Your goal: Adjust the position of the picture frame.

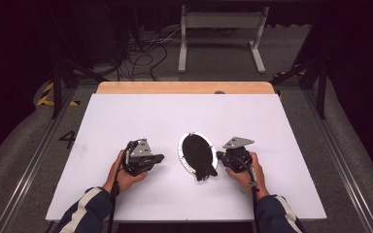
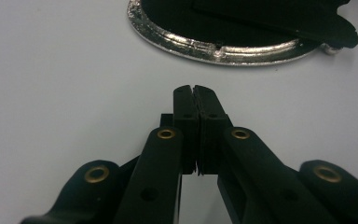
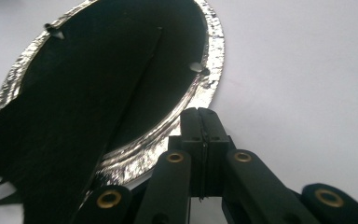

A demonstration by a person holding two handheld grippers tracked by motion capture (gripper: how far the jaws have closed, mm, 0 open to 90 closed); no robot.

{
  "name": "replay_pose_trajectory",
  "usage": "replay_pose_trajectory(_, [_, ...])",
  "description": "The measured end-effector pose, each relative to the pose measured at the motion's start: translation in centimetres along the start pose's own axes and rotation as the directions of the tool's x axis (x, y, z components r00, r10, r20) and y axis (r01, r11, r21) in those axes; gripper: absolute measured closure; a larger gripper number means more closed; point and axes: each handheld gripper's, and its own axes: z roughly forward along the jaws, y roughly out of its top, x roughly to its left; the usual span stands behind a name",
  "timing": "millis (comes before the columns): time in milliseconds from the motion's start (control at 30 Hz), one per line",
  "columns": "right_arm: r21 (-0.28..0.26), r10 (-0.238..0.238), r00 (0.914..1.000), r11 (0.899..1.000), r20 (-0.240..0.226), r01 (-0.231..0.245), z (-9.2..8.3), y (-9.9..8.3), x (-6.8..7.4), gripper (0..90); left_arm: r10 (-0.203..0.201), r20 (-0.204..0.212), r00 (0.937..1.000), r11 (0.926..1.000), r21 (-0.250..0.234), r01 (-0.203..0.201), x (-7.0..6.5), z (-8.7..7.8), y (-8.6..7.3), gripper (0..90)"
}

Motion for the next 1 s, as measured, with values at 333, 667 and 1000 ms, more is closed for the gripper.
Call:
replay_pose_trajectory(333, [-0.013, -0.025, 0.9982, 1.0, -0.054, 0.024, -1.2, -1.3, 2.6, 90.0, -0.011, 0.004, 0.9999, 0.9997, 0.021, 0.011, -0.5, 1.2, 0.7, 88.0])
replay_pose_trajectory(667, [-0.021, 0.008, 0.9969, 1.0, -0.078, -0.01, -1.9, -2.0, 4.5, 90.0, -0.002, 0.016, 0.9999, 0.999, 0.045, 0.001, -1.3, 2.1, 1.1, 88.0])
replay_pose_trajectory(1000, [-0.036, -0.018, 0.9963, 0.999, -0.084, 0.015, -2.1, -2.4, 6.7, 90.0, 0.022, 0.023, 0.9995, 0.9983, 0.054, -0.023, -1.5, 2.5, 1.0, 88.5])
